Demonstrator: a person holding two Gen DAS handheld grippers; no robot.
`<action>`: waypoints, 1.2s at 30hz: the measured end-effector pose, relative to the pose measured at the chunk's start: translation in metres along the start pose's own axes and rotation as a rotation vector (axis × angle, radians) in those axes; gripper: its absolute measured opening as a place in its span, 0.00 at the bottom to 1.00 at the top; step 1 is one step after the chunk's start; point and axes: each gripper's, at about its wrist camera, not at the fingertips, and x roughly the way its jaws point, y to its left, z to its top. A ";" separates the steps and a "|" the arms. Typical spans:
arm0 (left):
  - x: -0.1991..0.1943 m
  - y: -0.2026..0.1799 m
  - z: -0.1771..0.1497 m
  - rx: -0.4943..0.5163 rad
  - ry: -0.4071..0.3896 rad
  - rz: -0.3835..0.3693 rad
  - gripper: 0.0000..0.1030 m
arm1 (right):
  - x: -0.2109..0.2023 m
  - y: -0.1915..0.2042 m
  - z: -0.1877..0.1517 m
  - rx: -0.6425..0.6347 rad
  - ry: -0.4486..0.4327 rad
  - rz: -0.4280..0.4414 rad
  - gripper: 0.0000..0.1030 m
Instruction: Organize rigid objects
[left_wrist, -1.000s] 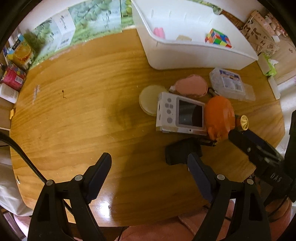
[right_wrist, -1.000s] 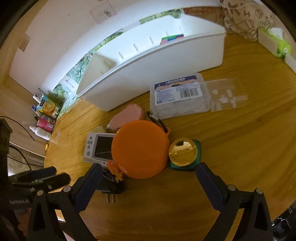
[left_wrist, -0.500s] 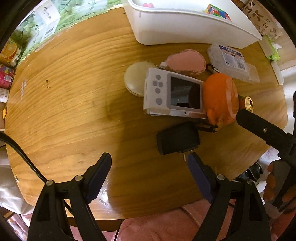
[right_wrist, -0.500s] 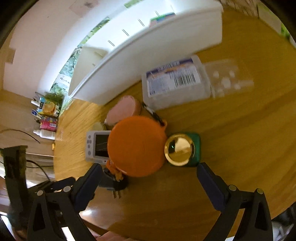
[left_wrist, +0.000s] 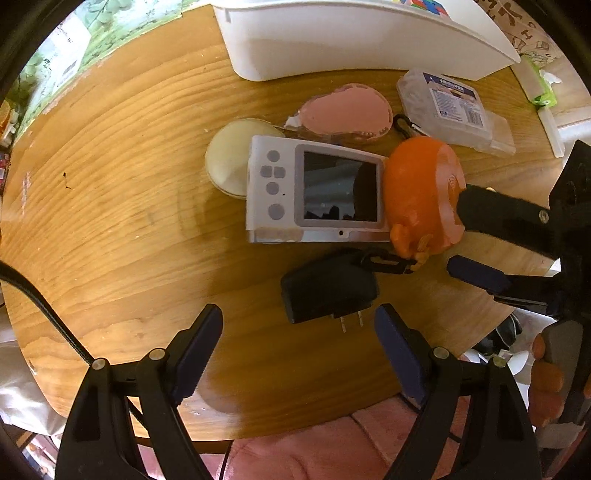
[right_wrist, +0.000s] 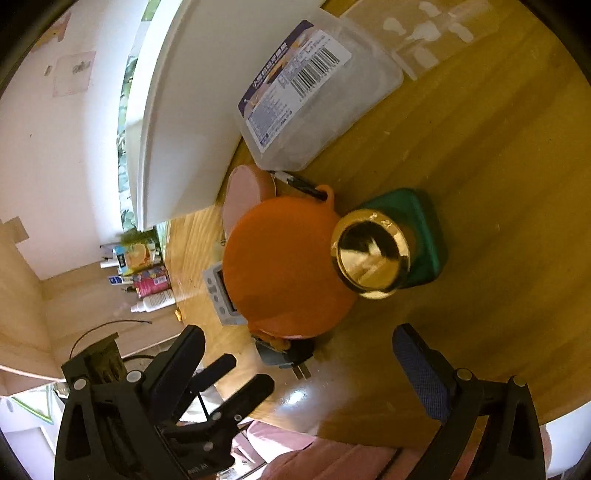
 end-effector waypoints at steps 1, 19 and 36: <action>0.001 0.000 0.002 -0.004 0.006 -0.002 0.84 | 0.000 0.001 0.001 0.009 0.000 -0.002 0.99; 0.012 0.014 0.016 -0.127 0.091 -0.104 0.78 | 0.018 0.009 0.034 0.179 0.044 -0.129 0.94; 0.017 0.031 0.029 -0.230 0.143 -0.169 0.60 | 0.035 0.013 0.037 0.192 0.090 -0.183 0.79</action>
